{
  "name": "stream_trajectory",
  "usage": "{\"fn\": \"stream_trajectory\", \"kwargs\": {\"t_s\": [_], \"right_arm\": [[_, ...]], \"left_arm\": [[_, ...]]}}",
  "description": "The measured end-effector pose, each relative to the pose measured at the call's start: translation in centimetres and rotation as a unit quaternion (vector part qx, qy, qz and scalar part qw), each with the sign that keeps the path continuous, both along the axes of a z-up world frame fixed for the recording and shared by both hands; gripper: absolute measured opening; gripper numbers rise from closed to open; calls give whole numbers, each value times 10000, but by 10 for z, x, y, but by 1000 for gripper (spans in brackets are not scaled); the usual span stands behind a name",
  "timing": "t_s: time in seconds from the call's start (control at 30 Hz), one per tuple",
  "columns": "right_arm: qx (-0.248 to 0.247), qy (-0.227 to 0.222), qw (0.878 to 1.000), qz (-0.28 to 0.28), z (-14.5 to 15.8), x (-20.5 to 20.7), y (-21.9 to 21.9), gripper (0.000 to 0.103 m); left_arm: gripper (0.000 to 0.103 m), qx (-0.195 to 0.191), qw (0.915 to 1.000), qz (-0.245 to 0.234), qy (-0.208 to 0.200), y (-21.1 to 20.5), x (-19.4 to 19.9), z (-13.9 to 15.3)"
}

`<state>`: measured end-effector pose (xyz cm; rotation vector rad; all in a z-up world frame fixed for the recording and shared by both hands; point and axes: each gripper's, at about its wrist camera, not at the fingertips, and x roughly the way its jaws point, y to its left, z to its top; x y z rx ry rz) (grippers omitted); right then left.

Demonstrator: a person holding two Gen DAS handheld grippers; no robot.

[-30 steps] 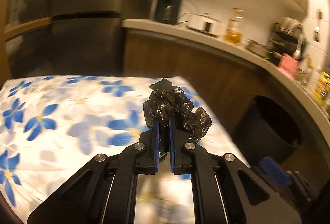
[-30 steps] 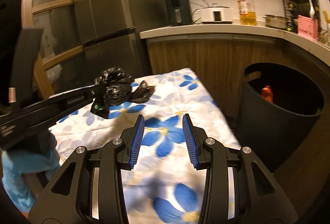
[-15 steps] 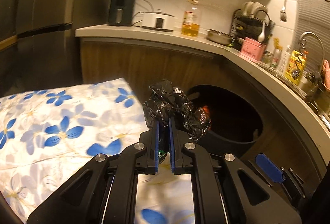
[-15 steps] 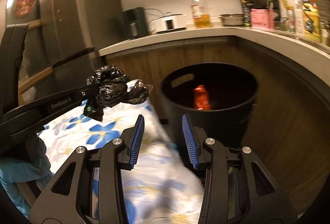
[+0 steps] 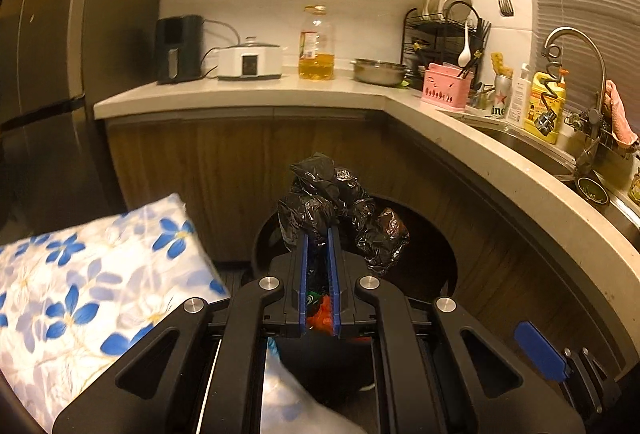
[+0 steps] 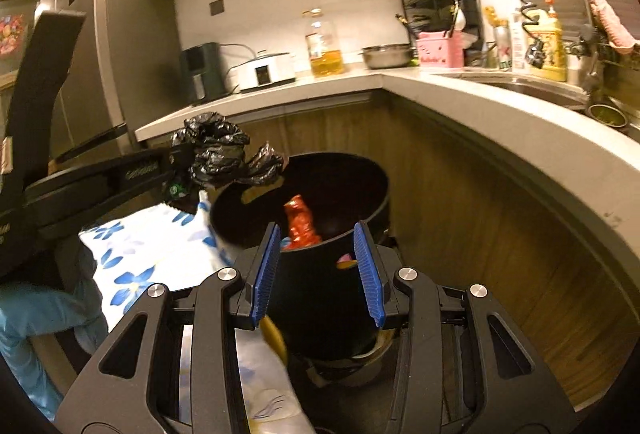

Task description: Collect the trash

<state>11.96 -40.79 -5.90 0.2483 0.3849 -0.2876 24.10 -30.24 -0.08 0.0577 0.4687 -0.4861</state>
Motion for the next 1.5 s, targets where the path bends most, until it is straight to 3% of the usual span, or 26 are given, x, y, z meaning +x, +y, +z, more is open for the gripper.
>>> {"fn": "stream_trajectory", "kwargs": {"t_s": [0.2,0.27,0.33,0.47,0.63,0.9,1.2,1.5], "right_arm": [[7,-13,9999,-134,0,-3,-10,38],[14,-4,9999,-164,-1,-4,-13,38],[30,13,9998,-187,-2,-5,-16,38],[44,73,9997,-223,-5,-6,-18,38],[-13,126,9998,-158,-4,-5,-12,41],[-102,158,9998,-98,4,-8,3,68],[-426,136,9990,64,27,-30,40,94],[-858,160,9961,93,43,-73,84,97]], "left_arm": [[15,200,9998,-56,-70,-27,10,-2],[32,255,9997,-41,-43,-32,15,-6],[62,181,9998,-83,-40,-31,19,-8],[67,149,9999,-9,18,-28,21,-14],[84,95,9996,256,16,-7,14,-16],[97,180,9945,1003,-222,49,-18,-9],[97,234,9923,1205,-140,105,-66,-7],[97,256,9930,1140,-148,134,-119,-7]]}}
